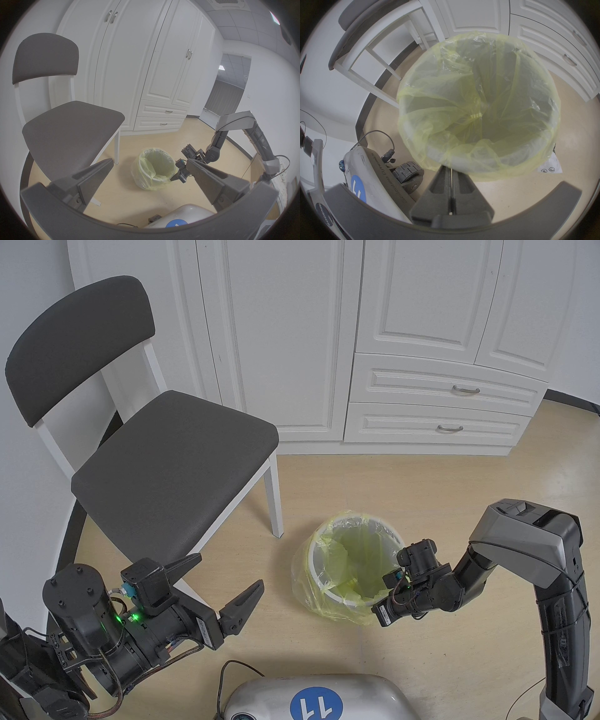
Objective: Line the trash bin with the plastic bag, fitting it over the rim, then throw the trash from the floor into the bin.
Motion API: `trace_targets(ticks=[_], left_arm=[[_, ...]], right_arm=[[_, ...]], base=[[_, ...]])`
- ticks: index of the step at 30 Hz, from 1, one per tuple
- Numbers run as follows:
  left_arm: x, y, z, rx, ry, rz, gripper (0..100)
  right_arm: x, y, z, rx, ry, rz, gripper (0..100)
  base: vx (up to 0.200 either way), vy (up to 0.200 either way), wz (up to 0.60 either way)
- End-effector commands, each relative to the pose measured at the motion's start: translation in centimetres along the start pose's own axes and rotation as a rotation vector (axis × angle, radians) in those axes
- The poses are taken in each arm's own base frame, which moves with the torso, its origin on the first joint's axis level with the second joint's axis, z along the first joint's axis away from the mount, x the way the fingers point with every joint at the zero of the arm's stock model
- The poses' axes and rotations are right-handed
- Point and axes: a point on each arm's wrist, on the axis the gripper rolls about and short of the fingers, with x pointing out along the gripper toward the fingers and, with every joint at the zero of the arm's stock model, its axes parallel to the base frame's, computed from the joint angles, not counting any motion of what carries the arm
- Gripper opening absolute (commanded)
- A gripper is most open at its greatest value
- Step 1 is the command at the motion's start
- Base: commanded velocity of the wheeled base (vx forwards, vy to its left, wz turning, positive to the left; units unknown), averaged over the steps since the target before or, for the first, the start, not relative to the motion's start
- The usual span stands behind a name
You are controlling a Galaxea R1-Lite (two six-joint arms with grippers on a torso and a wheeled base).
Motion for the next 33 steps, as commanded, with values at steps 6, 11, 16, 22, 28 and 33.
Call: trace_targets(ticks=[6,11,16,22,28,33], left_arm=[[-0.1,0.1,0.3,-0.003,-0.013,0.002,100],[-0.2,0.0,0.3,-0.001,-0.015,0.002,100],[-0.2,0.0,0.3,-0.001,-0.013,-0.001,100],[-0.3,-0.1,0.3,0.0,-0.013,-0.005,100],[-0.2,-0.1,0.3,-0.001,-0.014,-0.004,100],[-0.2,-0.1,0.3,-0.001,-0.016,-0.003,100]], right_arm=[[-0.5,-0.4,-0.4,0.009,0.006,0.004,0],[-3.9,-0.6,0.1,-0.054,-0.029,0.032,0],[-8.2,-1.0,0.0,-0.14,-0.085,0.102,0],[-13.3,-0.9,0.5,-0.175,-0.159,0.069,0],[-16.7,-1.7,0.9,-0.162,-0.228,0.014,100],[-17.3,-4.0,1.5,-0.123,-0.262,-0.044,100]], base=[[0.0,0.0,0.0],[0.0,0.0,0.0],[0.0,0.0,0.0],[0.0,0.0,0.0],[0.0,0.0,0.0],[0.0,0.0,0.0]])
